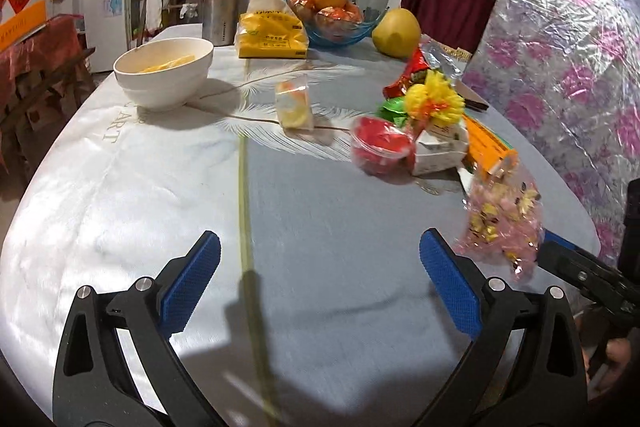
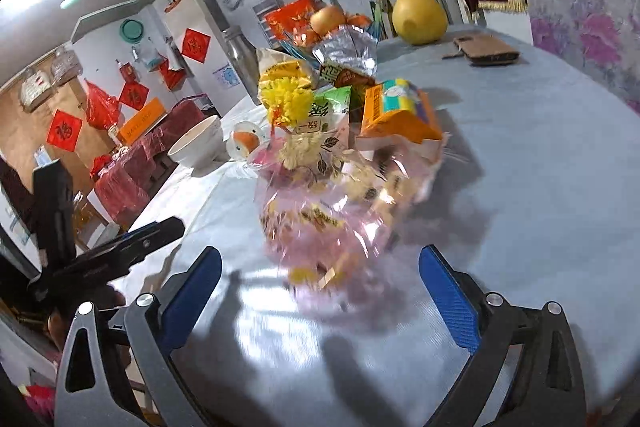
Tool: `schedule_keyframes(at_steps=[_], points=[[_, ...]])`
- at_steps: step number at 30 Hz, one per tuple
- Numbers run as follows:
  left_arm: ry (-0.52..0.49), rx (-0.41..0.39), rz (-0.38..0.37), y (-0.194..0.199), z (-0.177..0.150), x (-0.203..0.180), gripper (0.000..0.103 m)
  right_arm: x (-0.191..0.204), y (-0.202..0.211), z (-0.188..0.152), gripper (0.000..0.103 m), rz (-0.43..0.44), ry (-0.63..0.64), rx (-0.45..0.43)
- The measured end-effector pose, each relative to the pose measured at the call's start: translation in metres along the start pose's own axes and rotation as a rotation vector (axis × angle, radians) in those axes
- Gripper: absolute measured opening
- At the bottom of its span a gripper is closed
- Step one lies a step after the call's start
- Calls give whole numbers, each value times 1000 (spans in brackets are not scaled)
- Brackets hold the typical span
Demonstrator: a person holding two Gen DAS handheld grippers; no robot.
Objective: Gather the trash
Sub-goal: 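Grasp the pink candy bag with the right gripper while the left grasps the clear red-filled cup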
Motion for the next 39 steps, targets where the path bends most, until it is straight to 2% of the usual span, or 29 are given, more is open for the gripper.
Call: schedule_keyframes(at_steps=[2, 3, 4, 5, 6, 7, 8, 9, 13, 17, 22, 25, 27, 32, 36, 38, 39], points=[[-6, 8, -6, -4, 3, -1, 96, 0, -11, 2, 97, 11, -15, 1], [-9, 12, -11, -6, 4, -3, 96, 0, -14, 3, 92, 0, -10, -4], [-17, 19, -16, -9, 5, -6, 96, -1, -16, 3, 84, -12, 2, -5], [-23, 24, -20, -12, 6, -9, 96, -1, -16, 2, 59, -18, 16, -2], [-34, 30, -23, -15, 6, -13, 96, -3, -15, 2, 50, -20, 24, -6], [-43, 36, -25, -18, 7, -16, 96, -5, -12, 2, 46, -20, 22, -23], [-59, 44, -24, -23, 7, -21, 96, -6, -6, 2, 35, -17, 21, -44], [-71, 51, -22, -27, 8, -25, 96, -9, -3, 1, 31, -24, 23, -53], [-117, 123, -12, -46, 9, -41, 96, -20, 13, 0, 31, -56, 25, -81], [-156, 134, 28, -72, 22, -53, 96, -34, 22, -5, 31, -46, -17, -85], [-161, 182, 32, -104, 36, -60, 93, -48, 27, -12, 33, -9, -69, -88], [-163, 191, 15, -113, 41, -63, 74, -49, 28, -12, 33, -7, -62, -93], [-169, 179, 13, -114, 42, -64, 55, -50, 30, -12, 33, -4, -63, -100], [-164, 132, -42, -100, 45, -68, 54, -56, 34, -11, 39, -12, -82, -108], [-153, 148, -53, -96, 40, -66, 55, -56, 35, -12, 44, -28, -73, -102], [-147, 136, -46, -94, 41, -64, 55, -55, 34, -12, 42, -25, -76, -101], [-143, 134, -45, -94, 42, -63, 55, -54, 34, -12, 38, -22, -77, -103]])
Point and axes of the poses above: each gripper's, at about its wrist camera, not at the fingertips, and y roughly against the way its jaws point, x to its left, z to its top, the point moved 9 cm from there along -y, roughly the way its jaws point, and after that the axes turned 14 degrees about y, right-handed, at the moved point
